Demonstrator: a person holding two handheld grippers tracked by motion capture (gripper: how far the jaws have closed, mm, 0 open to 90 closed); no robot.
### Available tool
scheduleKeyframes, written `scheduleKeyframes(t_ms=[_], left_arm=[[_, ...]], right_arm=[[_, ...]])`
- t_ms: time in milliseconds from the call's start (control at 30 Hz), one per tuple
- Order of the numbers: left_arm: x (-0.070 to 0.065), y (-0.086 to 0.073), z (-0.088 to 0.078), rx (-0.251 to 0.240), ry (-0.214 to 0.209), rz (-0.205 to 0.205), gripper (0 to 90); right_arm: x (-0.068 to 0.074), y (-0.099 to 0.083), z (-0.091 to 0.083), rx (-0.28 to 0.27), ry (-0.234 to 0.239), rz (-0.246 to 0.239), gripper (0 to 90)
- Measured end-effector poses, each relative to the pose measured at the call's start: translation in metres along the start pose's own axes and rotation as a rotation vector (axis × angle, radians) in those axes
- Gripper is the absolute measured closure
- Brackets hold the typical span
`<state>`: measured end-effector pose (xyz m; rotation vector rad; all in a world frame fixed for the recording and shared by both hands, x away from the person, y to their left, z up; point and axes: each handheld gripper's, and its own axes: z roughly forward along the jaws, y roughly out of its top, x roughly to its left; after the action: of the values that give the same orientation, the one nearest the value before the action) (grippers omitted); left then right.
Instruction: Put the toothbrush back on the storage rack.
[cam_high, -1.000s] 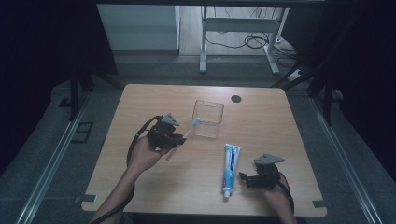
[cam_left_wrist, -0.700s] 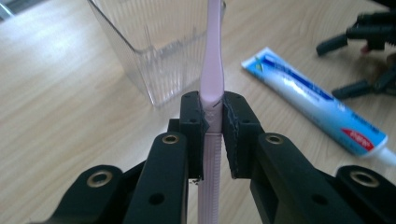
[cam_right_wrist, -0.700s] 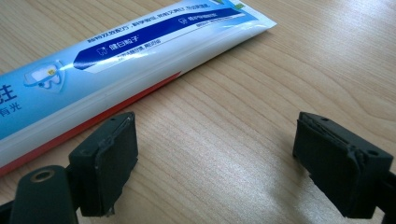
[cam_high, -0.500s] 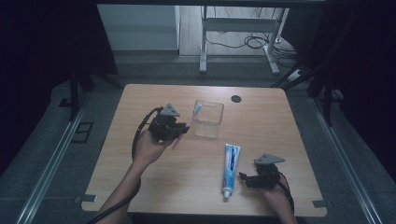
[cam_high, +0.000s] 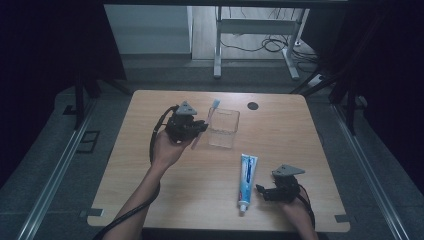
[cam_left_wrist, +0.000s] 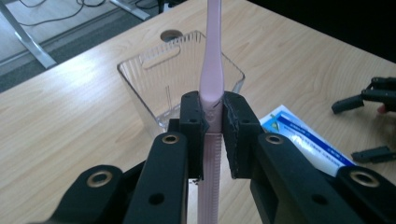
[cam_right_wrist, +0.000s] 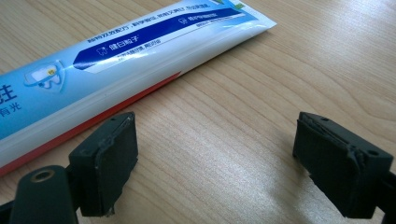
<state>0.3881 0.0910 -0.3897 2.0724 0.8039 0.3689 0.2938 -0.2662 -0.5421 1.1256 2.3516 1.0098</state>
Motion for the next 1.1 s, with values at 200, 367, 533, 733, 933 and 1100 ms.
scheduleKeyframes(t_ms=[200, 367, 533, 733, 933, 1100], left_arm=[[0.002, 0.007, 0.005, -0.022, 0.014, -0.004, 78.8], [0.005, 0.012, 0.011, -0.052, 0.018, -0.020, 78.8], [0.007, 0.018, 0.014, -0.081, 0.031, -0.026, 78.8], [0.008, 0.025, 0.021, -0.097, 0.037, -0.025, 78.8], [0.007, 0.035, 0.026, -0.108, 0.038, -0.018, 78.8], [0.005, 0.045, 0.031, -0.119, 0.039, -0.001, 78.8]], right_arm=[[0.000, 0.000, 0.000, 0.000, 0.001, 0.000, 13.6], [0.000, 0.000, 0.000, 0.001, 0.001, 0.001, 13.6], [0.000, 0.000, 0.000, 0.000, 0.001, 0.001, 13.6], [0.000, 0.000, 0.000, 0.000, 0.003, 0.002, 13.5], [0.000, 0.000, 0.000, 0.000, 0.001, -0.002, 13.5], [0.000, 0.000, 0.000, 0.001, 0.002, 0.001, 13.4]])
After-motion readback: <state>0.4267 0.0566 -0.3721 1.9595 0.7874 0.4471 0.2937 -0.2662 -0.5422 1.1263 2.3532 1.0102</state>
